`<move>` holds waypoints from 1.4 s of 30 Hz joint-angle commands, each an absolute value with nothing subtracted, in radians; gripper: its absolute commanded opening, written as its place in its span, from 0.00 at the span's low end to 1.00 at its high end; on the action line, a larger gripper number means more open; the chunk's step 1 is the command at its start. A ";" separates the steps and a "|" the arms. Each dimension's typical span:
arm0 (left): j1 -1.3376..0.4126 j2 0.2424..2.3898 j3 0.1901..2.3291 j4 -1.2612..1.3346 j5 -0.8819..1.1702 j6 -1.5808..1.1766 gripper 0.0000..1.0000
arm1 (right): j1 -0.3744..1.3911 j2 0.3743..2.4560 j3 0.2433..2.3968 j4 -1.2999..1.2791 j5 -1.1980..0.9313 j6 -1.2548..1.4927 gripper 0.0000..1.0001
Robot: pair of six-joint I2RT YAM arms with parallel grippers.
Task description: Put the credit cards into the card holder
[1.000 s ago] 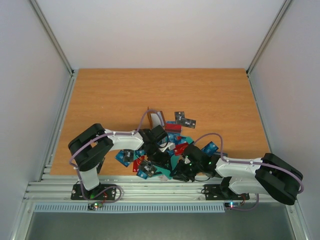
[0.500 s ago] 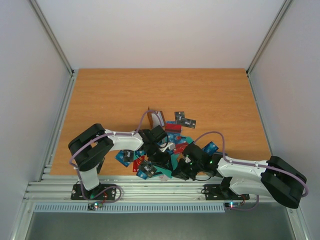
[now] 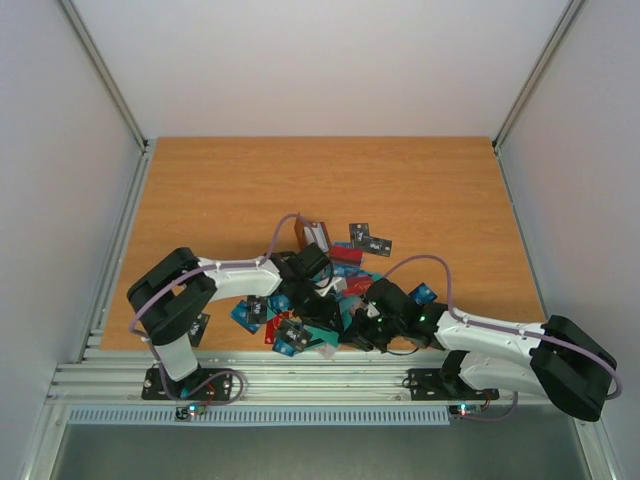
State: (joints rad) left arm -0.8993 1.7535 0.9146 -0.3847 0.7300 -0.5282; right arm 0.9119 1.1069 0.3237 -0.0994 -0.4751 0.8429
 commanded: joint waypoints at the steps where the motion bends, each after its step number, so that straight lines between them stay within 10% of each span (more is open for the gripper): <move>1: -0.873 1.686 0.978 -0.429 0.696 -0.526 0.40 | 0.894 1.081 0.390 -0.154 -0.427 0.806 0.01; 22: -0.670 1.344 1.155 -0.762 0.346 -0.591 0.57 | 0.713 1.007 0.639 -0.489 -0.573 0.747 0.01; 42: -0.647 0.950 1.017 -0.443 0.213 -1.175 0.58 | 0.663 1.024 0.919 -0.295 -0.501 0.857 0.01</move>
